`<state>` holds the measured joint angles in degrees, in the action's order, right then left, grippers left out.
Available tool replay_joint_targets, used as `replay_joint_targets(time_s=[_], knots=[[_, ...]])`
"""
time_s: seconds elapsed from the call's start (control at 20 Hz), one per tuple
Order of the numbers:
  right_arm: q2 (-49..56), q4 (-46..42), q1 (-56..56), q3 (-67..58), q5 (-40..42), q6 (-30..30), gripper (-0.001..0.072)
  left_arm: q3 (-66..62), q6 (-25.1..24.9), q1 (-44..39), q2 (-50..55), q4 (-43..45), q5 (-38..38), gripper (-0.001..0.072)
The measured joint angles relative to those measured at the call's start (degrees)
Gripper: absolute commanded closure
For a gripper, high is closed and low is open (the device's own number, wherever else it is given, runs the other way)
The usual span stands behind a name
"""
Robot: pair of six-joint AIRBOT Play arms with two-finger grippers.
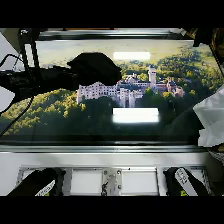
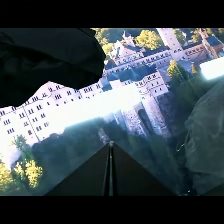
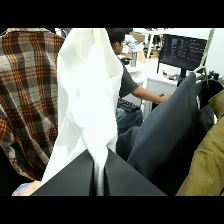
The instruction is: Fold the clothes and pants, and hang the long-sleeved shirts on hangers.
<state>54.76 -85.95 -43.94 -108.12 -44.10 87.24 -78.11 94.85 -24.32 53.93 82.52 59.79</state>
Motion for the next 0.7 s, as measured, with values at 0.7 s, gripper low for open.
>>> replay_joint_targets(time_s=[0.7], knots=[[10.6,-0.3,0.0,-7.3,-0.2,3.3,0.0704,0.0,0.0,0.0,0.0,0.0,0.0,0.0693]])
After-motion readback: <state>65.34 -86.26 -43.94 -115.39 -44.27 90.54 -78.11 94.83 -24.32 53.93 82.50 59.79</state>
